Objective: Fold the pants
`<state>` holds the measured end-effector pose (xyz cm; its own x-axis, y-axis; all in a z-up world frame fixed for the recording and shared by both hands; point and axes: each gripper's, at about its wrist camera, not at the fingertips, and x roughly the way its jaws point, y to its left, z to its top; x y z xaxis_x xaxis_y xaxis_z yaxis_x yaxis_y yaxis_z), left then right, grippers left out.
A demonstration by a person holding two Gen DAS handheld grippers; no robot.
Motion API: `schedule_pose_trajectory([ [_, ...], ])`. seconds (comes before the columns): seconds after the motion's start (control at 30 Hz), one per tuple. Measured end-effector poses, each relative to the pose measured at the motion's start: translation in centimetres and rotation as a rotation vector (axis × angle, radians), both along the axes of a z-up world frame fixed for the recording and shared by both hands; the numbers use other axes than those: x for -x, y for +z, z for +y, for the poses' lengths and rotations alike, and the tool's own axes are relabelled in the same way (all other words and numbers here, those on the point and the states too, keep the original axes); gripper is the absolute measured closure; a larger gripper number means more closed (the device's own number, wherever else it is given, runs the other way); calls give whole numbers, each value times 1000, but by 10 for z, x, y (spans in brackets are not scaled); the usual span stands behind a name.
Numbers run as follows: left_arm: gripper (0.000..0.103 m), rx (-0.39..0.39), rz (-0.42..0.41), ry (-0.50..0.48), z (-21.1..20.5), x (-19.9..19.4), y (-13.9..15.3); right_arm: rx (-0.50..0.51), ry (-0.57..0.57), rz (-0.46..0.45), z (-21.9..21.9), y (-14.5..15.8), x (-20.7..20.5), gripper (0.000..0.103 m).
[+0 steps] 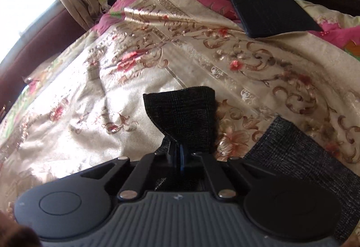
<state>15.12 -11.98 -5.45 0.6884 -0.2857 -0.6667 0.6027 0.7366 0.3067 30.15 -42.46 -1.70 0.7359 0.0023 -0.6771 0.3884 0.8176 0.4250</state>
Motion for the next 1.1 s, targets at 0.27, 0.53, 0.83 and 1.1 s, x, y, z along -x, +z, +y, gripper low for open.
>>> schedule_pose_trajectory([
  [0.27, 68, -8, -23, -32, -8, 18, 13, -185, -83, -153, -61, 4, 131, 101],
  [0.53, 67, -199, -96, -120, -42, 36, 0, -345, -135, -143, -77, -57, 137, 92],
  [0.83, 61, -214, -75, -89, -58, 24, 2, -368, -107, -214, -87, -23, 116, 98],
  [1.1, 64, -159, -79, -93, -46, 35, 17, -306, -89, -272, -97, 6, 138, 99],
])
